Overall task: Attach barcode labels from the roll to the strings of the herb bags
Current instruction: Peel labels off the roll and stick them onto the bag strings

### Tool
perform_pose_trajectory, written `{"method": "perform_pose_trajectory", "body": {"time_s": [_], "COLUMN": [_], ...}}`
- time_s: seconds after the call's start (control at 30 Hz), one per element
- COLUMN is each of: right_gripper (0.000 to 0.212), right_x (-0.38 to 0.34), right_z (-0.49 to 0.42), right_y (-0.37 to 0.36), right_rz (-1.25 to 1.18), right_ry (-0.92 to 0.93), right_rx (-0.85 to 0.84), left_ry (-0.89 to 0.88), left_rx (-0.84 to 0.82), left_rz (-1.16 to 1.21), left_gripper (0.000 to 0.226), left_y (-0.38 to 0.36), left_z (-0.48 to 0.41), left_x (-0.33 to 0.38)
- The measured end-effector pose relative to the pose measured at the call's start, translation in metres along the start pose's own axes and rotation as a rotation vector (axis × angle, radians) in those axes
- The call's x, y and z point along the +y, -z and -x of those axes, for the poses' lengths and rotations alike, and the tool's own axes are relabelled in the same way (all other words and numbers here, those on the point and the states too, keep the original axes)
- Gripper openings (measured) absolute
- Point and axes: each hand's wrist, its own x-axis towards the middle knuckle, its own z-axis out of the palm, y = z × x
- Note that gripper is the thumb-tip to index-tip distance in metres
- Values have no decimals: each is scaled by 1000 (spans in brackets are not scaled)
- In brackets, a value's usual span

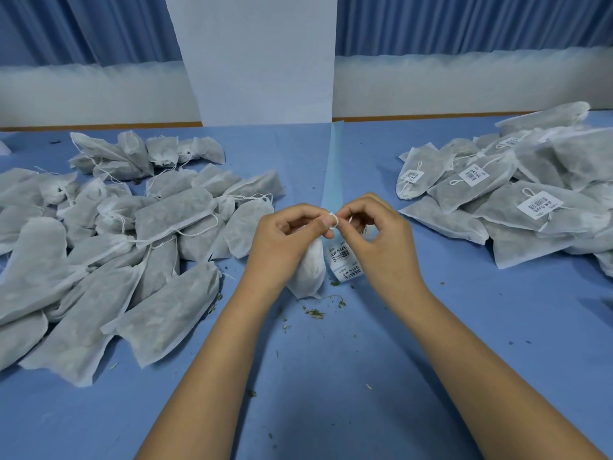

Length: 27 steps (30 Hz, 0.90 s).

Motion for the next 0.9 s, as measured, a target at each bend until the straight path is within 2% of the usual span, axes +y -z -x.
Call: {"method": "perform_pose_trajectory", "body": {"time_s": [0.1, 0.2, 0.27, 0.4, 0.5, 0.6, 0.67, 0.83, 0.9], "right_gripper": [6, 7, 8, 4, 16, 19, 16, 16, 14], "right_x": [-4, -7, -7, -3, 0, 4, 8, 13, 13], "right_z": [0, 2, 2, 0, -4, -10, -14, -17, -19], "right_y": [3, 2, 1, 5, 7, 14, 20, 23, 26], "right_rz": [-66, -19, -13, 25, 8, -88, -96, -144, -185], "right_ry": [19, 147, 153, 98, 1, -147, -172, -266, -282], "right_rx": [66, 55, 57, 32, 2, 74, 109, 210, 283], "left_ry": [10, -18, -44, -58, -49, -12, 33, 205, 245], "left_rx": [43, 36, 20, -3, -31, 5, 2, -273, -263], "left_rz": [14, -5, -17, -75, -90, -74, -92, -242, -274], "left_gripper": [19, 23, 28, 25, 22, 23, 23, 3, 5], "left_y": [1, 2, 4, 4, 4, 11, 17, 30, 34], "left_z": [-1, -2, -2, -2, -1, -3, -4, -1, -1], "left_x": [-1, -2, -2, -3, -3, -1, 0, 2, 2]}}
